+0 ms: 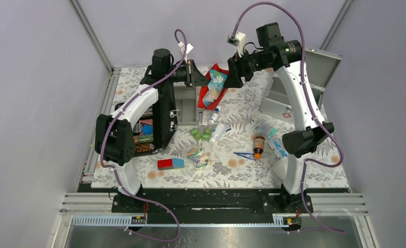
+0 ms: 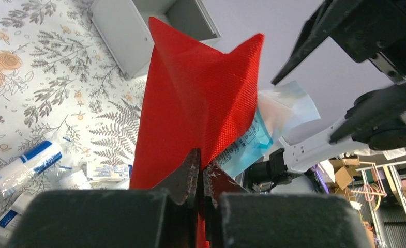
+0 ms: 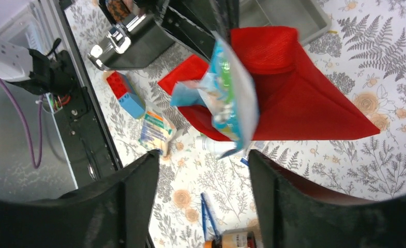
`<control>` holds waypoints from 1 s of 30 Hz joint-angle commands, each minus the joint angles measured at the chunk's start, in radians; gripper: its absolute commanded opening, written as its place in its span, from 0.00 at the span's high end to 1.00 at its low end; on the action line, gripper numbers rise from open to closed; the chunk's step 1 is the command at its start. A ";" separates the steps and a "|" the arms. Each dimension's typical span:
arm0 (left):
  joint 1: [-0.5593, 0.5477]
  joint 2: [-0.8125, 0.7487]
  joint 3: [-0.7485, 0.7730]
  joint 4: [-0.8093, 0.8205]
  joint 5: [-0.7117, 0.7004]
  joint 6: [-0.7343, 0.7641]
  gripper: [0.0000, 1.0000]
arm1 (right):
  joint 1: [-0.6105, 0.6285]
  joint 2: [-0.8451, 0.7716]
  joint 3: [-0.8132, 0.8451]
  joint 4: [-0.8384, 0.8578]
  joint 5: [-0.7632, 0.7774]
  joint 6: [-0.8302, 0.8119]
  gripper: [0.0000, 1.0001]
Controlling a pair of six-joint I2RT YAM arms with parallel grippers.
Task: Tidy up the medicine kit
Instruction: Place the medical item at the medicine pouch.
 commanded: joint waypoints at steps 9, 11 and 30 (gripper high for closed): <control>0.000 -0.032 0.083 -0.364 0.084 0.326 1.00 | 0.014 -0.045 -0.068 -0.002 -0.118 -0.356 0.51; -0.002 -0.034 0.082 -0.381 0.076 0.343 1.00 | 0.032 -0.040 -0.075 -0.031 -0.094 -0.391 0.51; -0.014 -0.022 0.105 -0.486 0.093 0.446 1.00 | 0.126 0.029 -0.087 -0.122 0.086 -0.612 0.71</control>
